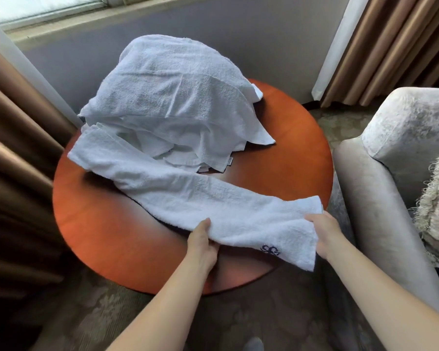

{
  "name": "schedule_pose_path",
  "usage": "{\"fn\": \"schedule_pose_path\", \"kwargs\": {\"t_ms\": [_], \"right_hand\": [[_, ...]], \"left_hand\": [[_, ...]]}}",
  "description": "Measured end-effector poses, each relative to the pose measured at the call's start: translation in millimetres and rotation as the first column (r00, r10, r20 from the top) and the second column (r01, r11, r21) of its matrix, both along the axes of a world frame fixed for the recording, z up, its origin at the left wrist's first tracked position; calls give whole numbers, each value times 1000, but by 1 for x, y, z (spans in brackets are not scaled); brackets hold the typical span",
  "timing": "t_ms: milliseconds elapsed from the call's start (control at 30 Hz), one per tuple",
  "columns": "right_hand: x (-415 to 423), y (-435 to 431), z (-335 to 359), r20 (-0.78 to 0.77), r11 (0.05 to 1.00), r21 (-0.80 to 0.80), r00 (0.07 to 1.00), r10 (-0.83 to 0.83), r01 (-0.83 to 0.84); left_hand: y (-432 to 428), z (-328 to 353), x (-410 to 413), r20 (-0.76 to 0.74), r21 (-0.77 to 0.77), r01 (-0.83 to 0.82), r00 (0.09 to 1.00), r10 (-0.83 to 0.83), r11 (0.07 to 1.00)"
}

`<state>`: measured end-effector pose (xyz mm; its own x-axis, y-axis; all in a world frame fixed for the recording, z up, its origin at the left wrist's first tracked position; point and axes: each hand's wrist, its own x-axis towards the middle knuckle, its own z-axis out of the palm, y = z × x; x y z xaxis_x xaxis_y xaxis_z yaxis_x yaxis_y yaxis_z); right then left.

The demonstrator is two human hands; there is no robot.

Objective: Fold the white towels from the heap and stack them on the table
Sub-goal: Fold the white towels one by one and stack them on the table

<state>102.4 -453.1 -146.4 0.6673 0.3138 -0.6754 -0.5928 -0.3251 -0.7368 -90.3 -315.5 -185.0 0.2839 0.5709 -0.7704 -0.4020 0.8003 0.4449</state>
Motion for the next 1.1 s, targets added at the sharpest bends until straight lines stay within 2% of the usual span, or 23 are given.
{"fn": "schedule_pose_path", "kwargs": {"t_ms": [100, 200, 333, 467, 600, 767, 967, 1100], "right_hand": [[8, 4, 6, 77, 989, -20, 986, -144, 146], [18, 18, 16, 191, 965, -57, 951, -243, 257], [17, 38, 36, 298, 979, -143, 949, -100, 148], [4, 54, 51, 369, 988, -155, 928, 60, -2], [-15, 77, 52, 377, 989, -118, 918, 126, -87], [-42, 119, 44, 357, 988, -94, 922, 149, -123], [-85, 176, 35, 334, 984, -102, 927, 173, -147], [-116, 219, 22, 338, 979, -82, 919, 205, -188]], "left_hand": [[3, 5, 9, 13, 10, -50, 999, 50, 999], [-20, 5, 16, -29, -24, -29, 999, 28, 999], [-31, -6, 6, -118, -50, 21, 993, -27, 999], [-1, -5, -14, -198, 42, -113, 973, 119, 993], [36, -5, -37, -254, 99, -181, 946, 200, 979], [84, 5, -56, -247, 81, -108, 961, 125, 991], [137, 6, -71, -229, 6, 84, 970, -81, 996], [181, 4, -96, -244, 8, 43, 969, -40, 999]]}}
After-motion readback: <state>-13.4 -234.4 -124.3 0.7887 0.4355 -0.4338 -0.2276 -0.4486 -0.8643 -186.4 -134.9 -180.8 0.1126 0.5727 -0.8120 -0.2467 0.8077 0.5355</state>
